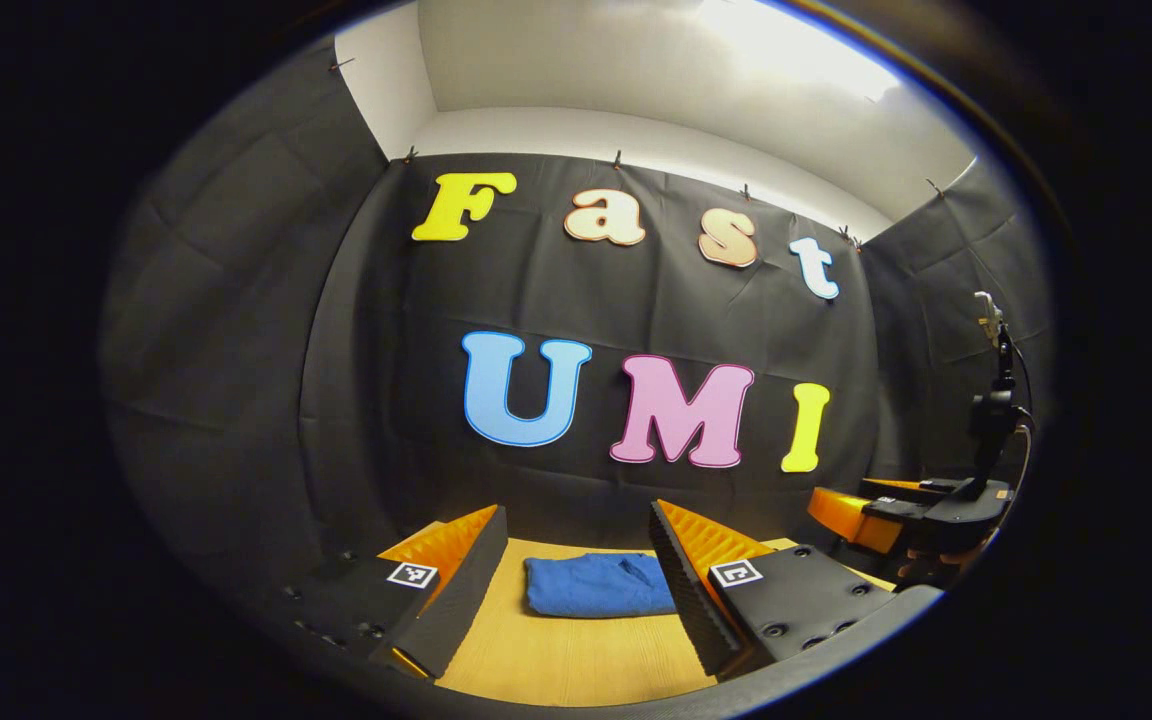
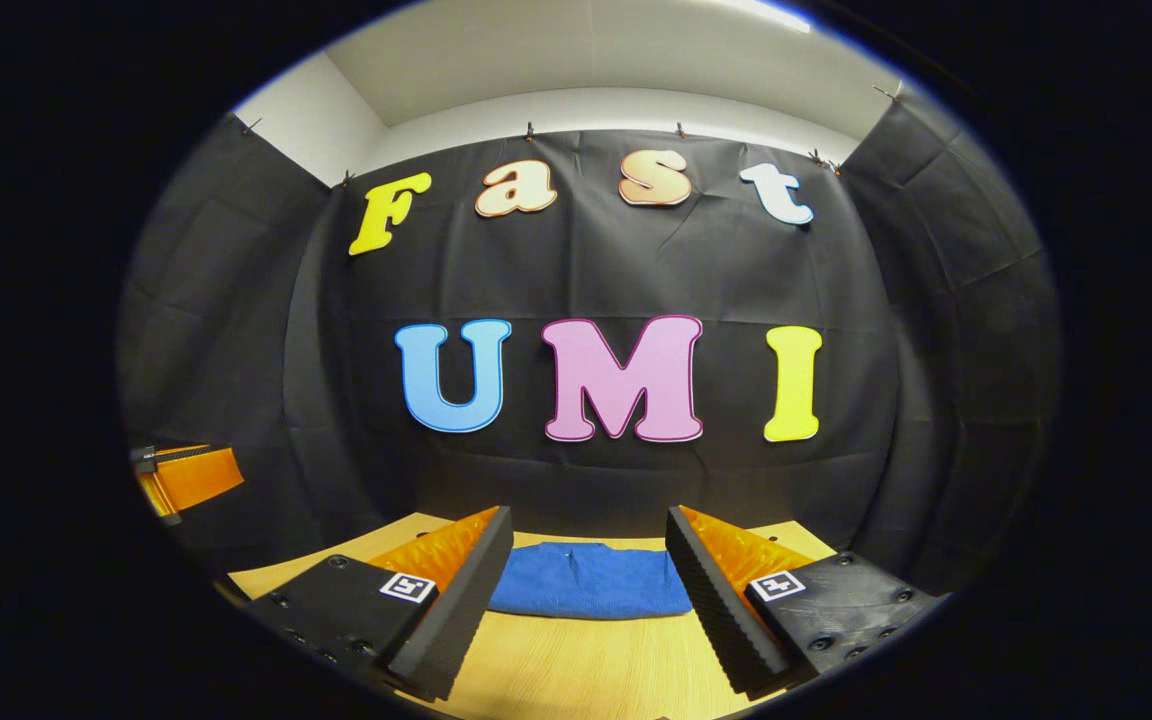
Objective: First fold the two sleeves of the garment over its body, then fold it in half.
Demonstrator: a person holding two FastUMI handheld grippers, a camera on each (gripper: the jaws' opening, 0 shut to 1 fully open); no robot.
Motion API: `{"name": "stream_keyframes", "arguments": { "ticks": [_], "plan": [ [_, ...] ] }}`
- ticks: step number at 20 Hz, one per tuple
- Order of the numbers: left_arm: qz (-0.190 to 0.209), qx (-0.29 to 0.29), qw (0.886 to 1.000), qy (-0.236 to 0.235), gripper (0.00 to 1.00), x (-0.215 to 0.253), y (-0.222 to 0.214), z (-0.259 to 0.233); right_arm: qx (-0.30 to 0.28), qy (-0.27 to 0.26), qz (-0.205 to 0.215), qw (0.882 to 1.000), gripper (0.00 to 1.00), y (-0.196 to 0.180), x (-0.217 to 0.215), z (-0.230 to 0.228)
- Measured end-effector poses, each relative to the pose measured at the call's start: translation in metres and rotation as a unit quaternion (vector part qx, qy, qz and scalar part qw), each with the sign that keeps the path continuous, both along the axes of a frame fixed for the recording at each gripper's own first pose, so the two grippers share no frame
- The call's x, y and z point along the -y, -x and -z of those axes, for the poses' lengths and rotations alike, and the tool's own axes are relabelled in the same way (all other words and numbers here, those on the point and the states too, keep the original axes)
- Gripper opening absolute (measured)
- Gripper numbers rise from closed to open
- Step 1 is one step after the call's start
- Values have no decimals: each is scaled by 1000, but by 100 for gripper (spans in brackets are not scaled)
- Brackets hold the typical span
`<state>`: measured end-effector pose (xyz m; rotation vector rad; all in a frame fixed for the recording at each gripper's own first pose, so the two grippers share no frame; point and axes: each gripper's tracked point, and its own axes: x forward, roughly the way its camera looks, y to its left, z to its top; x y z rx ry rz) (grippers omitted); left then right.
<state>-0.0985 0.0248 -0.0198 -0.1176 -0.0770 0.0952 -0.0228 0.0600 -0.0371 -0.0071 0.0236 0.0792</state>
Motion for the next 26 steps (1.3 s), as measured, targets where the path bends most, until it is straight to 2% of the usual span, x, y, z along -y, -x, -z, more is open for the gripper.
{"name": "stream_keyframes", "arguments": {
  "ticks": [20, 21, 26],
  "plan": [
    [-9, -6, 1000, -12, 81, -3, 8, -2, -22, 3, -12, 1000, 98, 7, -2, 5],
    [-7, -9, 1000, -11, 83, -3, 7, -1, -23, 2, -12, 1000, 98, 6, -1, 5],
    [-7, -8, 1000, -18, 79, -1, 8, -3, -25, 4, -4, 1000, 98, 5, 5, 5]
  ]
}}
